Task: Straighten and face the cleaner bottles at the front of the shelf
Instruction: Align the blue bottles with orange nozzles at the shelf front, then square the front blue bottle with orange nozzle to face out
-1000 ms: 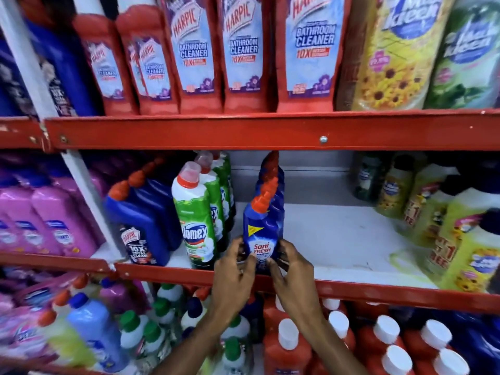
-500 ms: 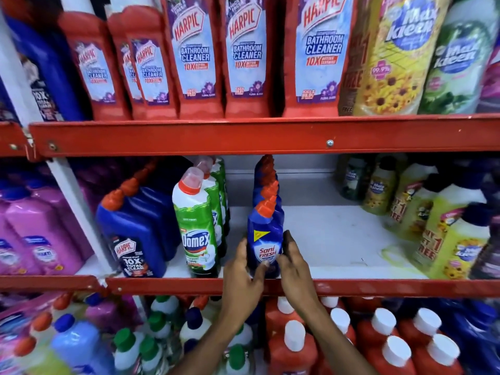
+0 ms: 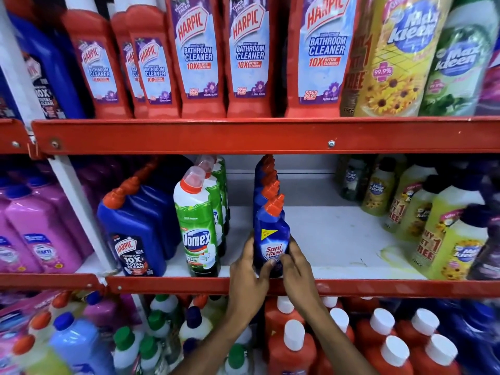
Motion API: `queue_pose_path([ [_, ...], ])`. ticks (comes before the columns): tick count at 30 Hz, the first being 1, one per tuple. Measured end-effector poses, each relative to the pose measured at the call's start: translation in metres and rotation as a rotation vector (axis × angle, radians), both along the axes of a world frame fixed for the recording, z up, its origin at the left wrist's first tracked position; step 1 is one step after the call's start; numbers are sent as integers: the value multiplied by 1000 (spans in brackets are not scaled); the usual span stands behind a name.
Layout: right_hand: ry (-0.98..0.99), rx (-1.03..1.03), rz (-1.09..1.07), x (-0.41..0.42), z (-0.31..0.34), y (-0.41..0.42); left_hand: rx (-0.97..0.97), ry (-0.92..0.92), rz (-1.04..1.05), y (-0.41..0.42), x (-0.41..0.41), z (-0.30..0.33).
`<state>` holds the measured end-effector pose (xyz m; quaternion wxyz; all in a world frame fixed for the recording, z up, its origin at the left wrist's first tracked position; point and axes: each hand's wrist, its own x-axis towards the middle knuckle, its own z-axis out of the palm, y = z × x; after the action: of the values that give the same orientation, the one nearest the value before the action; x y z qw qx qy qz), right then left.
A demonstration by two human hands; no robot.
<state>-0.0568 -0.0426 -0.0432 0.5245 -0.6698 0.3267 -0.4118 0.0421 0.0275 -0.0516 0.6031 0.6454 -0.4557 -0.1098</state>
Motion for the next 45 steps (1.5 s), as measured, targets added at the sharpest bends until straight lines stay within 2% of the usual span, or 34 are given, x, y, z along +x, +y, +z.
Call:
queue_pose_path([
  [2, -78, -9, -50, -3, 5, 9, 13, -52, 23, 7, -1, 4],
  [4, -180, -63, -198, -8, 12, 23, 8, -87, 60, 23, 1, 8],
  [6, -304, -166, -386, -11, 17, 41, -57, -69, 112, 49, 5, 13],
  [8, -368, -252, -453, -5, 18, 59, -181, -130, 242, 76, 14, 16],
  [10, -336, -289, -363, 10, 17, 75, -279, -153, 357, 95, 27, 19],
  [12, -235, -261, -179, 35, 14, 87, -276, -111, 400, 102, 48, 17],
  [17, 18, -265, 86, 88, 14, 86, -10, -56, 245, 95, 102, 11],
  [21, 98, -296, 86, 100, 8, 76, -29, -28, 138, 89, 110, 8],
  [26, 109, -301, 10, 102, 3, 76, -96, -21, 102, 89, 107, 10],
  [32, 102, -272, -39, 103, 5, 82, -89, -23, 45, 93, 112, 10],
  [35, 5, -258, -265, 102, 10, 98, -103, -15, 46, 108, 109, 13],
  [38, -219, -355, -456, 104, 20, 129, -254, -77, 233, 141, 116, 19],
  [41, -187, -462, -335, 121, 21, 152, -434, -91, 429, 166, 137, 23],
  [43, -67, -445, -182, 143, 16, 155, -365, -44, 476, 169, 157, 22],
  [45, 26, -396, -59, 164, 11, 153, -234, 2, 436, 165, 176, 14],
])
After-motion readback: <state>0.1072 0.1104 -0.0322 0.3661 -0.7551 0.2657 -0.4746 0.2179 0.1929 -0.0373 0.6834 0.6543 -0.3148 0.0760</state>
